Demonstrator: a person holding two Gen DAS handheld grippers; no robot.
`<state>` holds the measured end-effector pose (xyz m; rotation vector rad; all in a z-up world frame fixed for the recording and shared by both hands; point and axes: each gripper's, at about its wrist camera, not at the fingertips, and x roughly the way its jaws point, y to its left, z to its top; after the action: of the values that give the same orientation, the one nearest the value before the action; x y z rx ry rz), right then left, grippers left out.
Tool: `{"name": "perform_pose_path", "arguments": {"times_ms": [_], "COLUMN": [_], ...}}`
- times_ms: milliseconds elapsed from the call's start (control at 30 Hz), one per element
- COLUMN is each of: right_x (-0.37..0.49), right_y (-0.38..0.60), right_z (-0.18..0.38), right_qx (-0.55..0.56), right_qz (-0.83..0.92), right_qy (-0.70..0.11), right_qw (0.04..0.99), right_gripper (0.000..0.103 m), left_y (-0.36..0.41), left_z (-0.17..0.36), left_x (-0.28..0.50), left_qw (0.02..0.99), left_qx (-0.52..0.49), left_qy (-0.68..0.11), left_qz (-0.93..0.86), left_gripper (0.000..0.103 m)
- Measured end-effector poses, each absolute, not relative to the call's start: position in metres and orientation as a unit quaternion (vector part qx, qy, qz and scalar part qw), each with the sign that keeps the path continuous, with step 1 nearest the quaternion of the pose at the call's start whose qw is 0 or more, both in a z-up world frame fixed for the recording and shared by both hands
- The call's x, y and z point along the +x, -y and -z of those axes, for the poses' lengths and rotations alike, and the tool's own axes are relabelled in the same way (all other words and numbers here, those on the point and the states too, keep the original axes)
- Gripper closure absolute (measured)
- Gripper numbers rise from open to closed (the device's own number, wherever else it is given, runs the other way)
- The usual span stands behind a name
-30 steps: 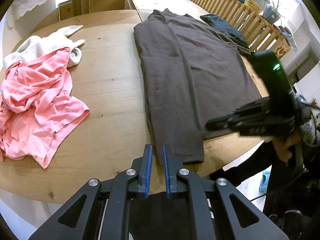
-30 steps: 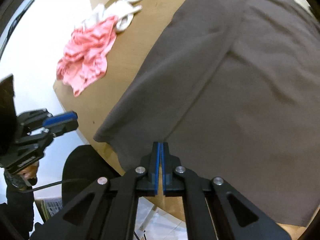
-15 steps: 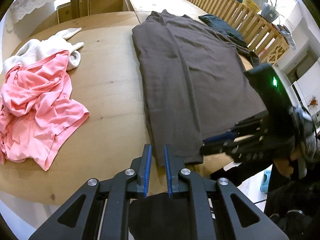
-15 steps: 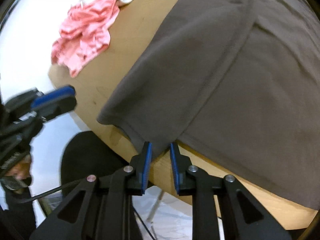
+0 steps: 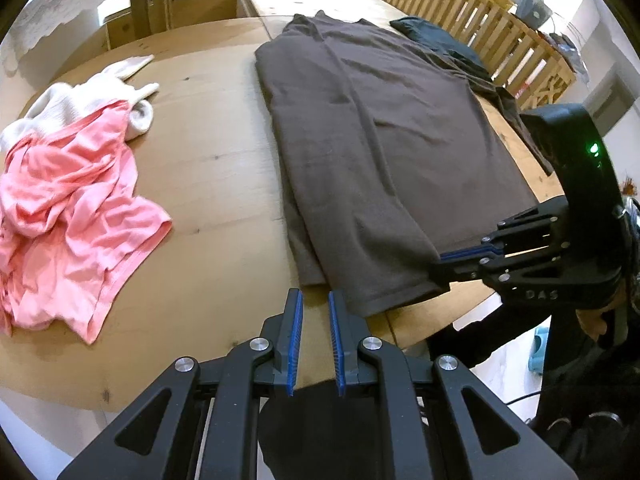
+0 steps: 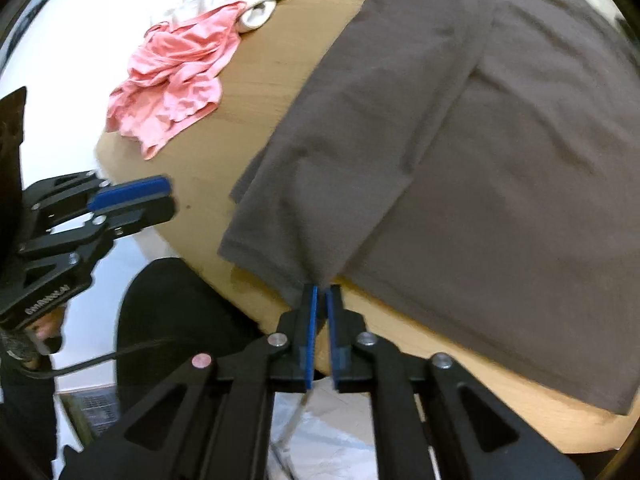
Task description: Fold clothes
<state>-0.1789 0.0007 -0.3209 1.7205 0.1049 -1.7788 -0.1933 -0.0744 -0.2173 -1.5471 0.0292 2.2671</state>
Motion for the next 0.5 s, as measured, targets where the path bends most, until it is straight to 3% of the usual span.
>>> {"name": "perform_pose_path", "arguments": {"times_ms": [67,300,367,400,500], "right_x": [-0.179,-0.195,-0.202,-0.206,-0.206], "right_y": [0.001,-0.022,-0.015,-0.011,0.009], "right_z": [0.334,0.299,0.298,0.298,0.316], "right_qx": [0.692,0.620,0.605,0.599,0.604], "right_qz": [0.651,0.726,0.734,0.737,0.728], "right_qy": [-0.055,-0.020,-0.019,-0.019,-0.065], "right_qw": [0.307,0.297,0.307,0.313,0.316], "right_gripper": [0.073,0.073,0.074,0.075,0.084], "left_y": [0.069,0.050,0.046,0.046,0.047], "left_z": [0.221,0.260,0.267,0.268,0.256], "left_x": [-0.197,-0.208,-0.210,-0.211,-0.207], "left_qw": [0.209,0.215,0.214,0.212,0.203], "left_qx": [-0.558,-0.604,-0.609,-0.608,-0.593], "left_qy": [-0.011,-0.036,-0.033,-0.032,-0.036], "left_qz": [-0.803,-0.766,-0.763,-0.764,-0.778], "left_gripper": [0.090,0.090,0.092,0.099,0.100]}}
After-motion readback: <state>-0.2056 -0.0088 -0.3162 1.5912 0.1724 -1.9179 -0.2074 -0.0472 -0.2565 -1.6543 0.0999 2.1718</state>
